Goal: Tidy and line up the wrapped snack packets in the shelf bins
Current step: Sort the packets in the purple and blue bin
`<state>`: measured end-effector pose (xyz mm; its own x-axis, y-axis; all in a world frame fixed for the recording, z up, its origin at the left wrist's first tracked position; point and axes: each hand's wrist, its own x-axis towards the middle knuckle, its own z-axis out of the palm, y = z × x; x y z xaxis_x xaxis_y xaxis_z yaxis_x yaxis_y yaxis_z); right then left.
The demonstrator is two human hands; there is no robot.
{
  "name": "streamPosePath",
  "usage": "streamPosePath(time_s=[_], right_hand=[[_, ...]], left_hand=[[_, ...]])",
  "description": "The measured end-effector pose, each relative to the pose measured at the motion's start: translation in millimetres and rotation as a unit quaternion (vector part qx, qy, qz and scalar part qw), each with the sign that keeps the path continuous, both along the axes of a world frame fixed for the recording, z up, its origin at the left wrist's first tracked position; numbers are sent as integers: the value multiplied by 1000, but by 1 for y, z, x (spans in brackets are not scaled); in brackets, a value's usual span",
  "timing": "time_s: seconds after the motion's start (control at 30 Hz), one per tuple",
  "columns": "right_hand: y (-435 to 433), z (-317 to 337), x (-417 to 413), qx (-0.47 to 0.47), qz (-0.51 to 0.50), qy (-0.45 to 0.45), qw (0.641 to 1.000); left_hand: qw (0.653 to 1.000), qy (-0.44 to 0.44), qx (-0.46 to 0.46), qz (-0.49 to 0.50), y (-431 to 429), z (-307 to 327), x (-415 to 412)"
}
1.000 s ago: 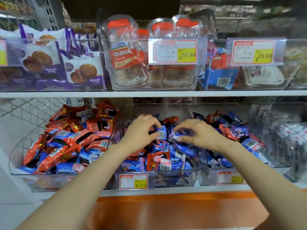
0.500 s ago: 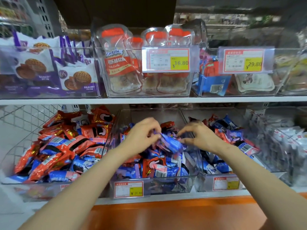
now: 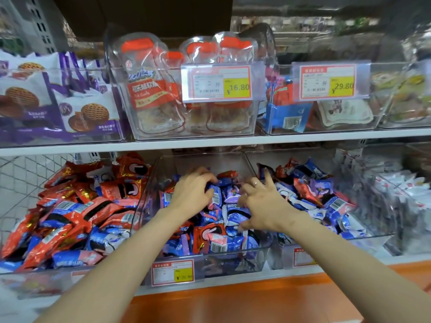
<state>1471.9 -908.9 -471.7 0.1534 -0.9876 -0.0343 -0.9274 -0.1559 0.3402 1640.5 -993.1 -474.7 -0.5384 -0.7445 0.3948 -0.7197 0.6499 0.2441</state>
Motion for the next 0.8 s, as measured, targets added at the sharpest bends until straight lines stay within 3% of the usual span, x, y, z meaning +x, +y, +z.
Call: streamPosePath(time_s=[0.1,0.2,0.3,0.4,0.53,0.8], right_hand=[[1,1,4,-4,-5,-3,1000],[6,19,-4,-26,-25,-157,987],[17,45,-23,-84,-45,-350,932],[29,52,-41,-110,-59,-475,871],[38,39,-59,-103,-75,-485,865],[56,29,-94,-164,-160,-397,889]], left_hand=[[999,32,-11,-30,4,2,0],[998,41,18,-43,2,0,2],[995,48,65,-59,2,-4,1],[988,-86,55,-119,8,-11,-10],[956,-249,30,-151,15,-19,-26],[953,-283,-8,-112,16,-24,-39]])
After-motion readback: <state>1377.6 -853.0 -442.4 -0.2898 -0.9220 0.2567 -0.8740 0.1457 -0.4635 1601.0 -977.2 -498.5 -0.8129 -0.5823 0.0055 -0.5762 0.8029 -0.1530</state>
